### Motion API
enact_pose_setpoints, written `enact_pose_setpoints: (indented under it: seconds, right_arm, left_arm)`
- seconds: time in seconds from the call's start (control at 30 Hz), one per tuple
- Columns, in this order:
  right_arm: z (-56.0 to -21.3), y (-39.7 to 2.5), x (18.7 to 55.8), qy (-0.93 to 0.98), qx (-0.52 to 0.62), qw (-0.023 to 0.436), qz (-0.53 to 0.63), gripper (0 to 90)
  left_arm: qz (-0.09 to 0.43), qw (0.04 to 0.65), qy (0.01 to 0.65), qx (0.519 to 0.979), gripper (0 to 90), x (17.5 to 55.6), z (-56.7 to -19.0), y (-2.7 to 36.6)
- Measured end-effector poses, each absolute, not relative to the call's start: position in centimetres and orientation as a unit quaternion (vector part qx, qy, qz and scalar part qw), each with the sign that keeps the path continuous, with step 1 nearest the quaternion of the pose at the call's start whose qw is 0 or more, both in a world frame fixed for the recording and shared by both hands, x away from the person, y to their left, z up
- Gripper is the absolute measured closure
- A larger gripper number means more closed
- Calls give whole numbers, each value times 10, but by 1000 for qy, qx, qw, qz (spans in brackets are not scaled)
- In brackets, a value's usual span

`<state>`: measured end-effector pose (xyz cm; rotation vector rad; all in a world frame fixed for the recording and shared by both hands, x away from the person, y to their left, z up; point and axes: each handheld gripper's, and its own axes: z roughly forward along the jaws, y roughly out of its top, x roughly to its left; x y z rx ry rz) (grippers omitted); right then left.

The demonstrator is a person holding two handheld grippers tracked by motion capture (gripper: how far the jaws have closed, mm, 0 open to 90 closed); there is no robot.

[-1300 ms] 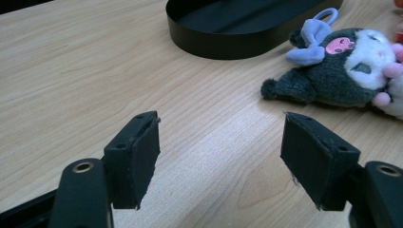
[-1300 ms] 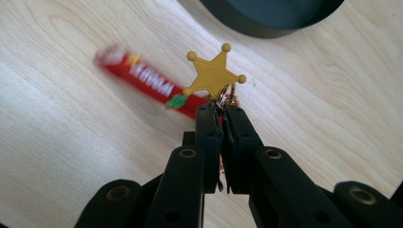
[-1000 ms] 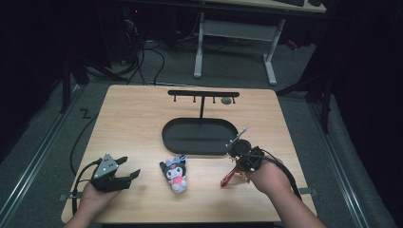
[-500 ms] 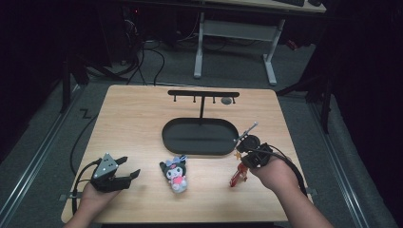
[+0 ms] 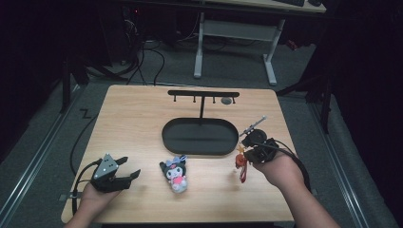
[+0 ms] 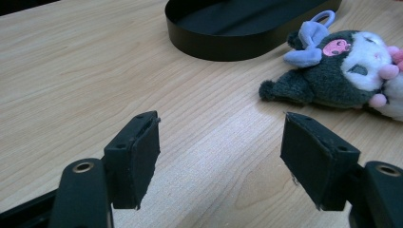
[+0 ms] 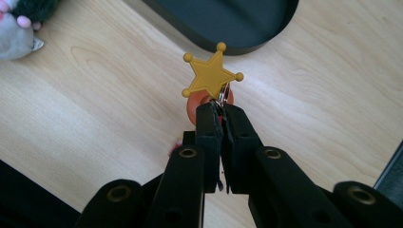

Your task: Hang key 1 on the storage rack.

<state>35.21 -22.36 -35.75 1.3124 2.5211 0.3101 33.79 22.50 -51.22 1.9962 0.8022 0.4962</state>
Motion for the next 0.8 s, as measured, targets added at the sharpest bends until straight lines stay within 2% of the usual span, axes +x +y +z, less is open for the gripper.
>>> enact_pose_setpoints:
  seconds: [0.47, 0.8]
  right_arm:
    - [-326, -223, 378, 864, 461, 161, 123, 862]
    - [-322, -222, 404, 857, 475, 159, 119, 863]
  left_arm:
    - [200, 451, 324, 808, 293, 338, -512, 226]
    - [196, 448, 324, 810, 291, 339, -513, 228]
